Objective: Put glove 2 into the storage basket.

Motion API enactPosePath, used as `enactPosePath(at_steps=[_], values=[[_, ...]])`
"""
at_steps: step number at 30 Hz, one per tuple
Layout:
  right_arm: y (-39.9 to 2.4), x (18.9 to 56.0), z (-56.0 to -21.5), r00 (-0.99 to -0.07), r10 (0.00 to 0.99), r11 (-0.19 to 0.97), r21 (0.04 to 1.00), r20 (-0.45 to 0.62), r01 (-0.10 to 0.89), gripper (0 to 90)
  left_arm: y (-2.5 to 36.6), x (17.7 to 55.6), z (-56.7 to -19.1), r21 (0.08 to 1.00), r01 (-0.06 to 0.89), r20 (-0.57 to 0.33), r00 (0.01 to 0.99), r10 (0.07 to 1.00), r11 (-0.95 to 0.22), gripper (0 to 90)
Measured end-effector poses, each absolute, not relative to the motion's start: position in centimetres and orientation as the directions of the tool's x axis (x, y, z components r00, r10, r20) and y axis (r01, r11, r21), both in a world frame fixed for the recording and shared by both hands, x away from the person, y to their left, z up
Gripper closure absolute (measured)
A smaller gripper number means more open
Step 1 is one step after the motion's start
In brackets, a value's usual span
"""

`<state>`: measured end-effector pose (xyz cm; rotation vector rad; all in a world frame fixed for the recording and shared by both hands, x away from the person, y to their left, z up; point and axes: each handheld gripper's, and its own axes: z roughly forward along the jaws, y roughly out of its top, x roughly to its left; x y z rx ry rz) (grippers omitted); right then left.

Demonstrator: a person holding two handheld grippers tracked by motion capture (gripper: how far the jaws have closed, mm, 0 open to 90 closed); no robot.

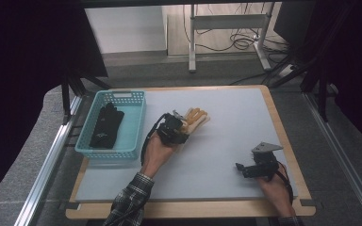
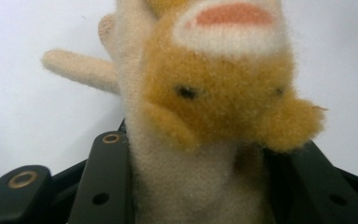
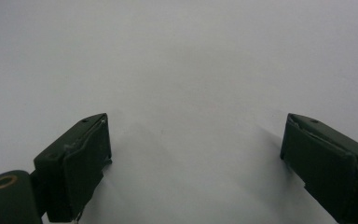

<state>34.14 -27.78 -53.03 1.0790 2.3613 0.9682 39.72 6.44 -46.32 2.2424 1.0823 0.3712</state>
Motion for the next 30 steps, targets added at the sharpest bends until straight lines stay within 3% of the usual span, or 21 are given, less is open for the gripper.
enactPosePath(at_steps=[30], values=[[-27.8,34.1,-53.0,-0.639,0.768,0.471,0.717,-0.046,0.514,8.1,15.7,40.4,-39.7,0.662,0.653,0.058,0.445,0.894,-0.368,55.6]])
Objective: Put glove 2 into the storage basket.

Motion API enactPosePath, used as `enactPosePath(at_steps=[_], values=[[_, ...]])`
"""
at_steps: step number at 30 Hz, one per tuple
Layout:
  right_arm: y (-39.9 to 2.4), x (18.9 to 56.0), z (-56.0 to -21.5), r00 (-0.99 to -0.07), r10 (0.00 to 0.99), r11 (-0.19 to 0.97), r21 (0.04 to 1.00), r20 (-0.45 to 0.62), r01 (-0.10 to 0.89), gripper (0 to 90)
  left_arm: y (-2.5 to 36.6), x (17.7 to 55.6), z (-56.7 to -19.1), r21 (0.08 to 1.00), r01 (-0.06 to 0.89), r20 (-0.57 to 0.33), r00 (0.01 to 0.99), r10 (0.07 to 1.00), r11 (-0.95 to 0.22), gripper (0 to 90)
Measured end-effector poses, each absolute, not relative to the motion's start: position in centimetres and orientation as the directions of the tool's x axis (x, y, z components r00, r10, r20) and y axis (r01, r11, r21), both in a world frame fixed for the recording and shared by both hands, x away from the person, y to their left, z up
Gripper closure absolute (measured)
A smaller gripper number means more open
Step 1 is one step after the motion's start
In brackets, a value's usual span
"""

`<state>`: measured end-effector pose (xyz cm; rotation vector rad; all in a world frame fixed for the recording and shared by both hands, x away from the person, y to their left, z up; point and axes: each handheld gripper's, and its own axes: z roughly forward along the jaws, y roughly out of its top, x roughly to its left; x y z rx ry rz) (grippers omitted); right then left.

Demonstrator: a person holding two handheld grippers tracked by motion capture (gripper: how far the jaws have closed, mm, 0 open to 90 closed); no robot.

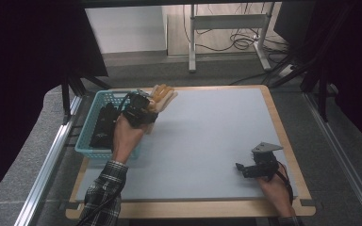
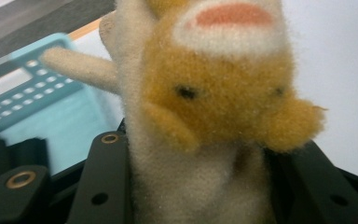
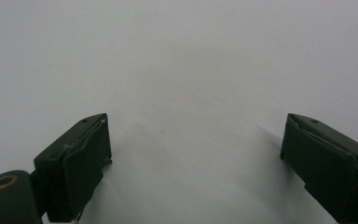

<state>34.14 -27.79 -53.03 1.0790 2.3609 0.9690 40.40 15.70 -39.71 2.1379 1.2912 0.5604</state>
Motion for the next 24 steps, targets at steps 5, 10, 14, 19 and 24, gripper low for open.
enactPosePath(at_steps=[5,10,14,19,24], values=[[-27.8,34.1,-53.0,-0.64,0.767,0.472,0.717,-0.047,0.513,8.1,17.9,40.7,-39.7,0.653,0.681,0.06,0.389,0.919,-0.331,55.5],[-27.8,34.1,-53.0,-0.64,0.767,0.472,0.716,-0.047,0.514,8.1,20.6,41.1,-39.8,0.64,0.712,0.065,0.324,0.944,-0.288,55.4],[-27.8,34.1,-53.0,-0.64,0.767,0.473,0.716,-0.047,0.513,8.1,22.2,41.4,-40.4,0.626,0.738,0.061,0.279,0.958,-0.254,55.4],[-27.8,34.1,-53.0,-0.64,0.767,0.472,0.716,-0.046,0.514,8.1,23.7,42.1,-41.8,0.594,0.774,0.064,0.226,0.972,-0.219,55.3],[-27.8,34.1,-53.0,-0.639,0.768,0.471,0.716,-0.046,0.515,8.1,24.5,43.0,-43.4,0.554,0.807,0.074,0.197,0.977,-0.205,55.2]])
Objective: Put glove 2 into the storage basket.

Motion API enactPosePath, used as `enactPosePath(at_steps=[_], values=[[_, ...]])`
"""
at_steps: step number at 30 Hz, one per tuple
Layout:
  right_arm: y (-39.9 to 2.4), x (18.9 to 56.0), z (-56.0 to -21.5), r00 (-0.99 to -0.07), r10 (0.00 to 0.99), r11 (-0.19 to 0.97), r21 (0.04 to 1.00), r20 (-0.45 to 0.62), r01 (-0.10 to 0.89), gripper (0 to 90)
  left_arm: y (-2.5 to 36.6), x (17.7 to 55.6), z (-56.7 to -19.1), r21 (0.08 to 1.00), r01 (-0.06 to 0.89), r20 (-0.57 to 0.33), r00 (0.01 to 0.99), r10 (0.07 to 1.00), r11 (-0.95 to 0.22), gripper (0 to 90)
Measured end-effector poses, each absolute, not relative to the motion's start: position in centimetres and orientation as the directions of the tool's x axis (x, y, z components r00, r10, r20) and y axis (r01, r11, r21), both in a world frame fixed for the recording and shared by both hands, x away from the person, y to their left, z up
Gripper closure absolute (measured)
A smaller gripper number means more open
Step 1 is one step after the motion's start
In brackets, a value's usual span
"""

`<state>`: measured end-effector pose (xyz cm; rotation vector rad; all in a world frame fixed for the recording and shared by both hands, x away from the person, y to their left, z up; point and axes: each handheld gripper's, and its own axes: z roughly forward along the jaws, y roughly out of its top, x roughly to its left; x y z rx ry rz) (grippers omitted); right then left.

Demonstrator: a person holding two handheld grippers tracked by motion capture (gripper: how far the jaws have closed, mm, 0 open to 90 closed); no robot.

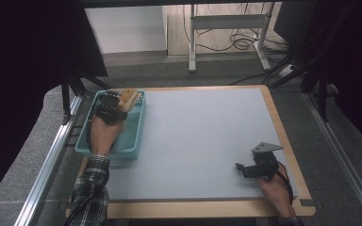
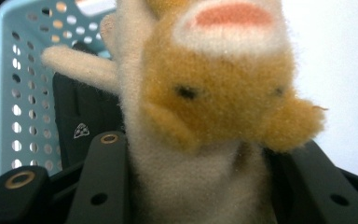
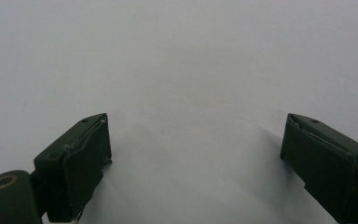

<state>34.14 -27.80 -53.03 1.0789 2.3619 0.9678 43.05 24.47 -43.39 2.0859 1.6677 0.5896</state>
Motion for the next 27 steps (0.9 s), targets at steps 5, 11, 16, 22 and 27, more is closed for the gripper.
enactPosePath(at_steps=[5,11,16,22,27], values=[[-27.8,34.1,-53.0,-0.639,0.768,0.471,0.716,-0.046,0.515,8.1,24.3,44.1,-45.2,0.519,0.831,0.072,0.192,0.979,-0.201,55.0],[-27.8,34.2,-53.0,-0.64,0.767,0.472,0.717,-0.047,0.513,8.1,23.8,45.3,-46.8,0.477,0.854,0.087,0.191,0.978,-0.209,54.7],[-27.8,34.1,-53.0,-0.64,0.767,0.472,0.717,-0.047,0.513,8.1,23.5,46.2,-48.2,0.427,0.88,0.089,0.19,0.978,-0.21,54.3],[-27.8,34.2,-53.0,-0.64,0.767,0.472,0.717,-0.047,0.513,8.1,23.0,46.8,-49.1,0.386,0.894,0.051,0.227,0.973,-0.229,52.1],[-27.8,34.2,-53.0,-0.64,0.767,0.472,0.717,-0.046,0.513,8.1,23.0,47.2,-49.3,0.351,0.91,0.019,0.228,0.973,-0.22,37.3]])
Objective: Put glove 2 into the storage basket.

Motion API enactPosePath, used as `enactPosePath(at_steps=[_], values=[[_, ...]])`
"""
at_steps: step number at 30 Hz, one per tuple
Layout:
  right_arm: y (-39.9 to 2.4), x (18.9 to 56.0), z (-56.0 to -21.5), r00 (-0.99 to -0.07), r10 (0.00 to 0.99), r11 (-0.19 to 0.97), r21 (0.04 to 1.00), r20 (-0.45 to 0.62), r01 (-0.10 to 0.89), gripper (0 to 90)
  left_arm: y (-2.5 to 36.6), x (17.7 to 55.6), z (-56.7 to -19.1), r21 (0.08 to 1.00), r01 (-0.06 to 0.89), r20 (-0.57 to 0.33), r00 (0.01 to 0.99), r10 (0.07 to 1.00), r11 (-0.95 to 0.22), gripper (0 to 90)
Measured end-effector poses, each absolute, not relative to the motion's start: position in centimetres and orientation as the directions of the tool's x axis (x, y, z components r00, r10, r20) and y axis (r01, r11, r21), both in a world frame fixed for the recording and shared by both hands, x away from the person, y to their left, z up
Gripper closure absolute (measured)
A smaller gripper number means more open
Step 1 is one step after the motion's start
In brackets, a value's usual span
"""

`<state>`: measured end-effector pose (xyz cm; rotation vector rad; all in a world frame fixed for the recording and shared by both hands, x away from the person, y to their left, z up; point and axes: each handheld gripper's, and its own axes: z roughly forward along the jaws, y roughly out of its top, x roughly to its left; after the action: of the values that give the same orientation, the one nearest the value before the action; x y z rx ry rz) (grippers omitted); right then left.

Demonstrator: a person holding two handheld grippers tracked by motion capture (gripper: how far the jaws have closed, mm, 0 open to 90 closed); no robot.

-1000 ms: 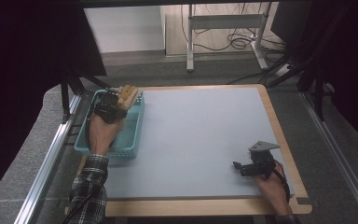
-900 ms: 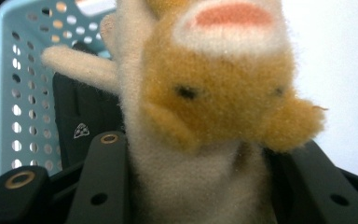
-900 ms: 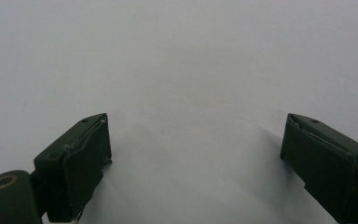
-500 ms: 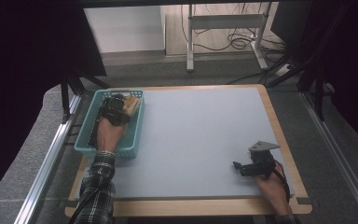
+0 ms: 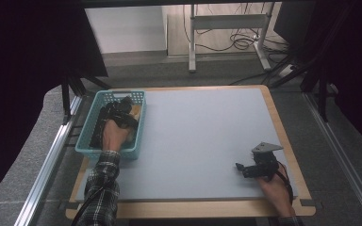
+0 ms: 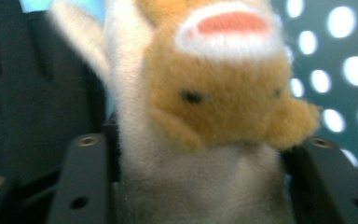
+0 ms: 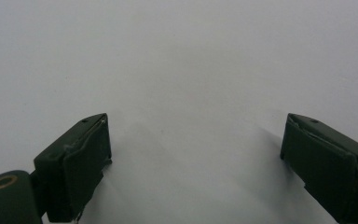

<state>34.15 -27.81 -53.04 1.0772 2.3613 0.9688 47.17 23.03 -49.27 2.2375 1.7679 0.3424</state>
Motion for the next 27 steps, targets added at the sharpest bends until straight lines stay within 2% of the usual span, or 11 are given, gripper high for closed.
enactPosePath(at_steps=[2,3,5,10,11,13,14,15,18,21,27], values=[[-27.8,34.2,-53.0,-0.64,0.767,0.472,0.717,-0.046,0.514,8.1,23.4,47.2,-49.2,0.351,0.913,-0.003,0.225,0.974,-0.21,23.6],[-27.8,34.2,-53.0,-0.64,0.767,0.471,0.717,-0.046,0.514,8.1,23.9,47.0,-48.6,0.359,0.911,-0.04,0.231,0.972,-0.202,20.0],[-27.8,34.2,-53.0,-0.64,0.767,0.471,0.717,-0.046,0.514,8.1,23.9,46.8,-48.2,0.369,0.906,-0.051,0.242,0.969,-0.207,13.1],[-27.8,34.2,-53.0,-0.64,0.767,0.472,0.717,-0.047,0.514,8.1,24.2,45.9,-45.7,0.438,0.871,-0.072,0.279,0.958,-0.221,12.8],[-27.8,34.2,-53.0,-0.64,0.767,0.472,0.717,-0.047,0.513,8.1,24.7,45.4,-44.5,0.478,0.852,-0.066,0.279,0.958,-0.216,16.8],[-27.8,34.2,-53.0,-0.64,0.767,0.472,0.717,-0.047,0.513,8.1,25.1,45.0,-43.9,0.494,0.842,-0.037,0.269,0.963,-0.216,28.3],[-27.8,34.2,-53.0,-0.64,0.767,0.472,0.717,-0.047,0.513,8.1,25.1,45.0,-43.9,0.494,0.842,-0.037,0.269,0.963,-0.216,37.1],[-27.8,34.2,-53.0,-0.64,0.767,0.472,0.717,-0.046,0.514,8.1,25.7,44.7,-43.8,0.493,0.842,0.003,0.248,0.969,-0.218,50.2],[-27.8,34.2,-53.0,-0.64,0.767,0.472,0.717,-0.046,0.514,8.1,26.2,44.7,-44.7,0.461,0.861,0.049,0.216,0.975,-0.214,72.1],[-27.8,34.2,-53.0,-0.64,0.767,0.471,0.717,-0.046,0.514,8.1,26.6,45.1,-46.4,0.414,0.887,0.03,0.211,0.977,-0.205,82.8],[-27.8,34.2,-53.0,-0.639,0.767,0.471,0.717,-0.046,0.514,8.1,26.0,46.2,-48.9,0.386,0.904,-0.036,0.216,0.976,-0.185,87.9]])
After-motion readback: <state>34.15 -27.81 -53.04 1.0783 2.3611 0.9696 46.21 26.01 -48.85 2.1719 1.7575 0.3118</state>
